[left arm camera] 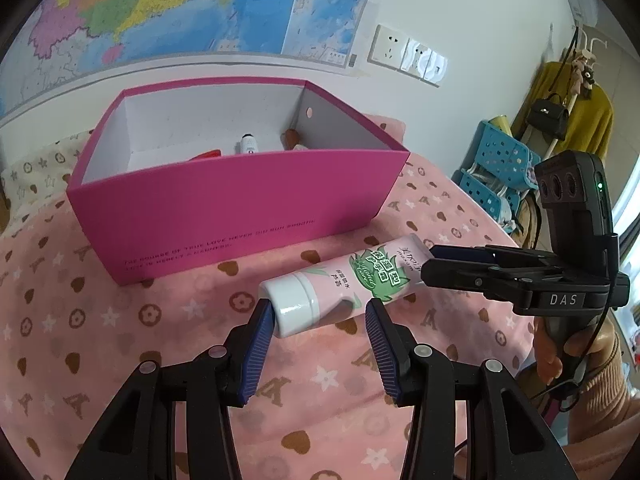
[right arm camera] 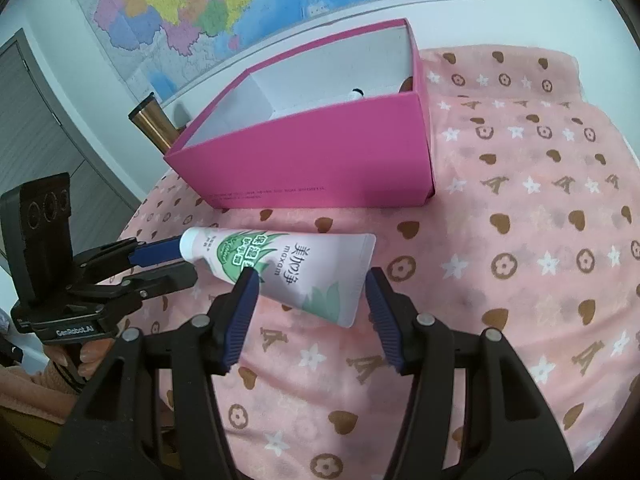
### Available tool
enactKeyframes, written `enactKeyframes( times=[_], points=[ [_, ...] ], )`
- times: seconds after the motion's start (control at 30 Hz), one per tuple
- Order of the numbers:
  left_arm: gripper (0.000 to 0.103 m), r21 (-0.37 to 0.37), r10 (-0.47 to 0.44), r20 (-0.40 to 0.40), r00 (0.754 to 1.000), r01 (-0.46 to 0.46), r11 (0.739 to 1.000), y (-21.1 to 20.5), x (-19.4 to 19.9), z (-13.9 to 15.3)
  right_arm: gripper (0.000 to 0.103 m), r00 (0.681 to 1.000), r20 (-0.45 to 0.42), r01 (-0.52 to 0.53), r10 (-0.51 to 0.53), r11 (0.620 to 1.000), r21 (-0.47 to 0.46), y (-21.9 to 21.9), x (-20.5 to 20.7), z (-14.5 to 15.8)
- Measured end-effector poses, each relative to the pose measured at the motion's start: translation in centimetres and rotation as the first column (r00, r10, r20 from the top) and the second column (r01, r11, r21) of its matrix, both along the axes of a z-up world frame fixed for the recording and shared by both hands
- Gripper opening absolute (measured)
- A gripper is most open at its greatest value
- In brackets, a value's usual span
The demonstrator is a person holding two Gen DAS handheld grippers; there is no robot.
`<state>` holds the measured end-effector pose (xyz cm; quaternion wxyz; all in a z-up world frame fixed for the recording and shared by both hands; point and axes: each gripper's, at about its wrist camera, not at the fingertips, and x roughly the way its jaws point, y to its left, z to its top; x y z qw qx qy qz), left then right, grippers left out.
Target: Organize rigid objects
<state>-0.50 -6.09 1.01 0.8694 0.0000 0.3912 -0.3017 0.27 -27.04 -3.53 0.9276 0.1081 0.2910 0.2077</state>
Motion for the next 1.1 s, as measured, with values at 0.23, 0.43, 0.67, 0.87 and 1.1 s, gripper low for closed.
enactKeyframes(
  times=[0.23,0.43,0.67,0.87,1.1],
  points=[
    [0.047,-0.005,0.001,0.022,1.000,-0.001,1.000,0.0,0.1,1.0,0.058,1.000,0.026,0.003,-0.003,1.000,-0.009,-0.1,-0.2,0.9],
    [0.047,-0.007,0.008,0.039,0.999,-0.008,1.000,-0.1,0.4,1.5,0.058,0.999,0.042,0.003,-0.002,1.000,-0.015,-0.3,0.0,1.4],
    [0.047,-0.010,0.011,0.053,0.999,-0.010,1.000,-0.3,0.7,1.9,0.058,0.998,0.061,0.006,-0.005,1.000,-0.019,-0.4,0.2,2.2],
    [0.047,-0.011,0.014,0.062,0.998,-0.013,1.000,-0.4,1.0,2.3,0.058,0.997,0.074,0.008,-0.006,1.000,-0.022,-0.5,0.3,2.7],
    [0.047,-0.011,0.014,0.081,0.997,-0.013,1.000,-0.6,1.3,2.9,0.058,0.996,0.091,0.011,-0.008,1.000,-0.026,-0.6,0.5,3.4]
  ],
)
